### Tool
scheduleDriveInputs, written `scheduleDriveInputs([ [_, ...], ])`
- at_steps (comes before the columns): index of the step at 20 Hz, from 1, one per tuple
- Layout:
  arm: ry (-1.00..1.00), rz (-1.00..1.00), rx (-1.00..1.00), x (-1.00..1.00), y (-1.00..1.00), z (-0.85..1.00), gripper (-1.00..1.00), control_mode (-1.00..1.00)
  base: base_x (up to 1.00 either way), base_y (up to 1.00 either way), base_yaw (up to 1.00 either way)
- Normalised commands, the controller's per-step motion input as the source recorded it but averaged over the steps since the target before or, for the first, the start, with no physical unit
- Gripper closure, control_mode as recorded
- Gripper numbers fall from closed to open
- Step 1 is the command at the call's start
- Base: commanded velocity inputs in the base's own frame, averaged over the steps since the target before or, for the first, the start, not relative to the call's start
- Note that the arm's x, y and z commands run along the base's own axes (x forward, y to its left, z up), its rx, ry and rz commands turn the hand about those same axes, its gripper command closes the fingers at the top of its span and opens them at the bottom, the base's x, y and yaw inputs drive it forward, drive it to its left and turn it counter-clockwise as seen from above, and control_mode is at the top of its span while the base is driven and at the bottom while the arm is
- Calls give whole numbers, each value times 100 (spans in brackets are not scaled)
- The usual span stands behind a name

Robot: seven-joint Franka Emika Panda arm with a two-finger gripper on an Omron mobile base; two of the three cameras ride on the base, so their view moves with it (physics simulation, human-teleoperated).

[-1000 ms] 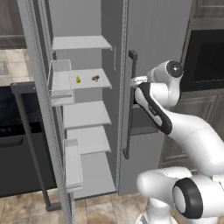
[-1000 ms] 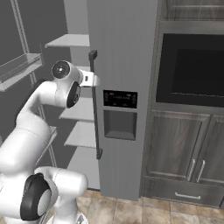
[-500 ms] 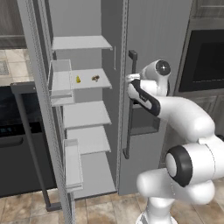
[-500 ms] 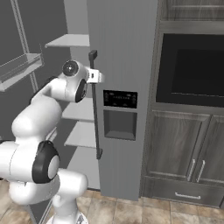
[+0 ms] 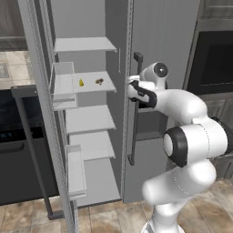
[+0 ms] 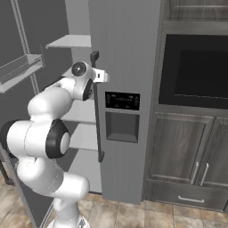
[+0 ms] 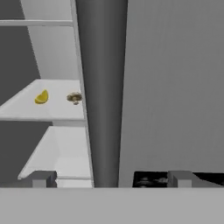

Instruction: Take the lemon wedge from the fridge and place it on the plate with fish on the dining counter.

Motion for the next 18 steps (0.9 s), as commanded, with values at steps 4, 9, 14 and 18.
scheduleDriveInputs([
  [4,0,0,0,74,0,-14,-100,-100,0,0,0],
  [9,0,0,0,72,0,-10,-100,-100,0,0,0],
  [14,0,0,0,47,0,-4,100,-100,0,0,0],
  [18,0,0,0,1,0,0,100,-100,0,0,0],
])
